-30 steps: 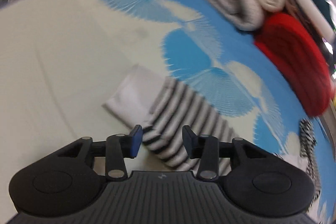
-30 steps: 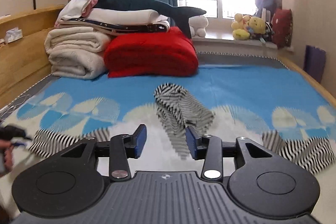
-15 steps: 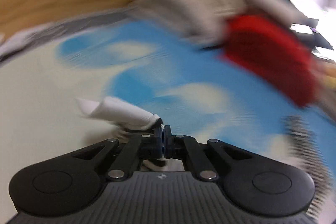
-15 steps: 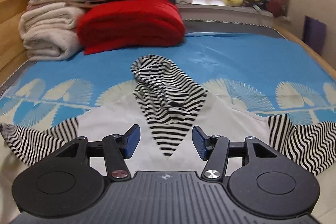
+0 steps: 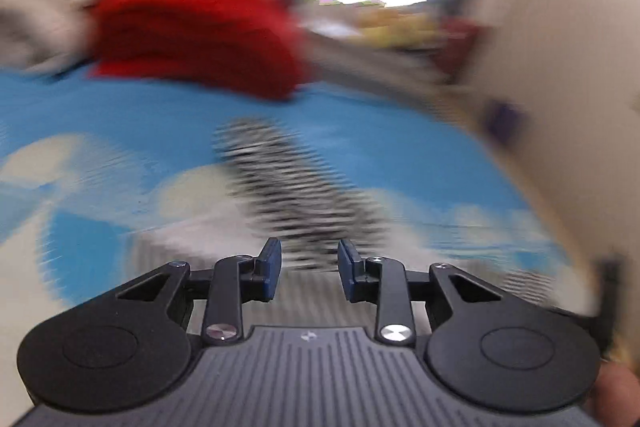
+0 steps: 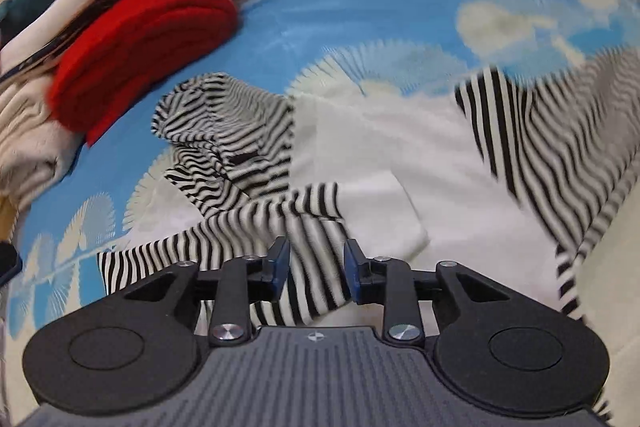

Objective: Fold small clothes

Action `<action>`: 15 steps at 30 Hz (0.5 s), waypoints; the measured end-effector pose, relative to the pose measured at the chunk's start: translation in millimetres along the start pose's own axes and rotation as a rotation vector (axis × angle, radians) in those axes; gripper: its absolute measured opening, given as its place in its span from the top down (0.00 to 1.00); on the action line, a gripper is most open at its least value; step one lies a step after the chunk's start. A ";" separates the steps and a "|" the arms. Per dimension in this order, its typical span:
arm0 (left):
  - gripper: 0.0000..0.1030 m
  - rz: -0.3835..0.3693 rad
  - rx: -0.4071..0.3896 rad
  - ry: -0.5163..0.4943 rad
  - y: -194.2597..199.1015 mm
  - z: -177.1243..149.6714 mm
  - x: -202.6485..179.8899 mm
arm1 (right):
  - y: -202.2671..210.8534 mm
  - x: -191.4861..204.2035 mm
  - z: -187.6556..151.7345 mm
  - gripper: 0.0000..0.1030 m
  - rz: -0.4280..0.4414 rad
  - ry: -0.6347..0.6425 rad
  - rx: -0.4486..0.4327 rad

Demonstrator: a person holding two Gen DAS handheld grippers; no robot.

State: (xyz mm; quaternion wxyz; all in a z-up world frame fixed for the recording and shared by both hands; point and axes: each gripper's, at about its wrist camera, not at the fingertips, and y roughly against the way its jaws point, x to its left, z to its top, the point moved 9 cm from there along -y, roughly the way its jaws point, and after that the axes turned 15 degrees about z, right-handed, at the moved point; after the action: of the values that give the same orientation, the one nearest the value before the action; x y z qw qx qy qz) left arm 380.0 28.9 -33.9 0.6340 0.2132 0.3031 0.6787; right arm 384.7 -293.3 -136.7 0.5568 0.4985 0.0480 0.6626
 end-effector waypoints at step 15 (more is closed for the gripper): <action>0.67 0.288 0.278 0.150 -63.9 -7.6 97.2 | -19.3 -16.7 7.3 0.99 0.013 -0.033 -0.148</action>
State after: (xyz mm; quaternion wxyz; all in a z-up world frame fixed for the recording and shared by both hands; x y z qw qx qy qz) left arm 411.4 124.8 -92.2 0.4706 0.2887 0.4063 0.7281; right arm 401.3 -302.8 -155.1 0.5886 0.4670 -0.0136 0.6598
